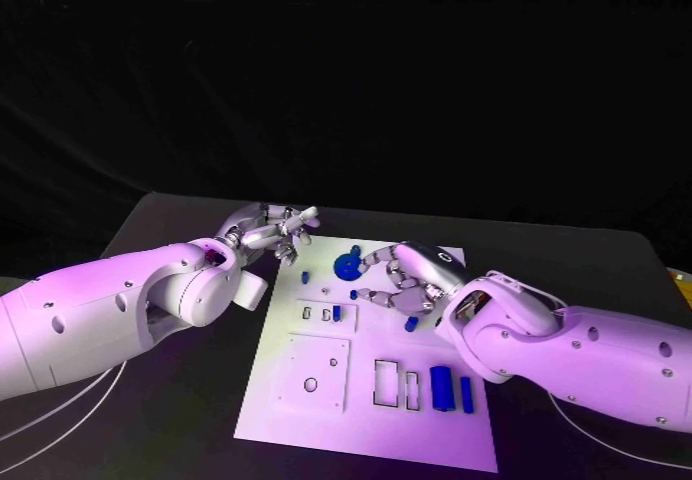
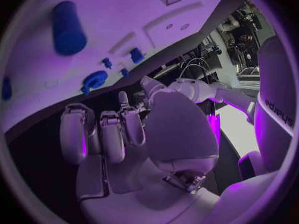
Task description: Assemble the parts on the task board
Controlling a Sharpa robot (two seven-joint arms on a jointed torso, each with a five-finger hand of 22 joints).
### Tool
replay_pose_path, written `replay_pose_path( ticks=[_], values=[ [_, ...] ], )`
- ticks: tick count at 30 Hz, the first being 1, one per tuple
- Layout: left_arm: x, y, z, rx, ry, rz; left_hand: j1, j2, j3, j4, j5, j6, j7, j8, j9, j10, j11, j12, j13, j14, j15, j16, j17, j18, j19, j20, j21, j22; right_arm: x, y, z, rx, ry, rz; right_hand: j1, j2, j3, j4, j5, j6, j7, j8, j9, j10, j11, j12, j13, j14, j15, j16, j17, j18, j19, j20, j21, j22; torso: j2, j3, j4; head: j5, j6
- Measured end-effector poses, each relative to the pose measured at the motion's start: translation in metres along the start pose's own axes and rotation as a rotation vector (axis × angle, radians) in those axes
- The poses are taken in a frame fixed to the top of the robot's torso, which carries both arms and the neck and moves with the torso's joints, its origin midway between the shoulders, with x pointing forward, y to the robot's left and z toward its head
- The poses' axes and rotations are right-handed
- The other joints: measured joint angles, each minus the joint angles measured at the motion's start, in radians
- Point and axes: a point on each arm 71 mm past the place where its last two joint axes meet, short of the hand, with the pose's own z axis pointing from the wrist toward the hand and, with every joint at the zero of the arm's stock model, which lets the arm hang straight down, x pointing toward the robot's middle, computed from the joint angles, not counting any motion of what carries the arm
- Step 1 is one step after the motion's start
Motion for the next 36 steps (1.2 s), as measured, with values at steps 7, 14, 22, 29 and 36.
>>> replay_pose_path(
  ticks=[7, 14, 22, 29, 36],
  values=[
    [0.007, 0.01, -0.001, -0.14, 0.114, 0.206, -0.059, 0.03, -0.082, 0.003, -0.005, 0.01, -0.038, 0.167, 0.118, -0.039, -0.031, 0.243, 0.149, 0.126, -0.027, 0.184, 0.261, -0.029, 0.084, -0.023, 0.146, 0.212, -0.042, -0.025, -0.015, 0.047, -0.079, 0.08, 0.006, 0.004, 0.0, 0.0, 0.011, 0.016, -0.005, 0.016, 0.005, 0.0, 0.0, 0.0, 0.0, 0.0, 0.0, 0.0, 0.0, 0.0, 0.0, 0.0, 0.0, 0.0, -0.012, 0.0054, -0.0052, 0.002, -0.001],
    [0.021, 0.02, 0.001, -0.307, 0.232, 0.449, -0.045, 0.054, -0.126, 0.002, -0.005, 0.013, -0.066, 0.257, 0.209, 0.046, -0.061, 0.381, 0.298, 0.149, -0.046, 0.244, 0.321, -0.045, 0.157, -0.043, 0.208, 0.332, -0.068, -0.051, -0.029, 0.15, -0.132, 0.155, 0.006, 0.004, -0.003, 0.003, 0.015, 0.016, -0.005, 0.018, 0.006, -0.001, -0.001, 0.0, 0.0, 0.0, 0.0, 0.0, 0.0, 0.0, 0.0, 0.0, 0.0, 0.0, -0.025, 0.0114, -0.0089, 0.007, -0.007],
    [0.037, 0.019, 0.01, -0.425, 0.307, 0.678, -0.04, 0.059, -0.126, 0.002, -0.005, 0.011, -0.068, 0.262, 0.223, 0.043, -0.067, 0.378, 0.28, 0.149, -0.046, 0.243, 0.321, -0.045, 0.158, -0.044, 0.209, 0.333, -0.076, -0.067, -0.036, 0.231, -0.152, 0.197, 0.006, 0.004, -0.008, 0.008, 0.039, 0.016, -0.005, 0.026, 0.009, -0.004, -0.004, 0.0, 0.0, 0.0, 0.0, 0.0, 0.0, 0.0, -0.004, -0.004, -0.004, 0.0, -0.031, 0.0146, -0.0114, 0.013, -0.01],
    [0.046, 0.012, 0.019, -0.468, 0.329, 0.79, -0.046, 0.065, -0.136, 0.004, -0.005, 0.009, -0.069, 0.268, 0.233, 0.043, -0.066, 0.378, 0.292, 0.149, -0.046, 0.243, 0.321, -0.044, 0.158, -0.044, 0.209, 0.34, -0.077, -0.074, -0.036, 0.283, -0.154, 0.203, 0.006, 0.004, -0.008, 0.008, 0.048, 0.016, -0.005, 0.026, 0.01, -0.004, -0.004, 0.0, 0.0, 0.0, 0.0, 0.0, 0.0, 0.0, -0.004, -0.004, -0.009, 0.0, -0.03, 0.0158, -0.0118, 0.019, -0.01],
    [0.054, 0.007, 0.025, -0.483, 0.349, 0.842, -0.053, 0.072, -0.144, 0.006, -0.005, 0.009, -0.069, 0.282, 0.25, 0.043, -0.066, 0.384, 0.3, 0.145, -0.05, 0.243, 0.321, -0.044, 0.162, -0.048, 0.214, 0.349, -0.076, -0.079, -0.037, 0.319, -0.152, 0.203, 0.006, 0.004, -0.008, 0.008, 0.048, 0.016, -0.005, 0.026, 0.01, -0.004, -0.004, 0.0, 0.0, 0.0, 0.0, 0.0, 0.0, 0.0, -0.004, -0.004, -0.009, 0.0, -0.028, 0.0159, -0.0126, 0.019, -0.016]
  ],
)
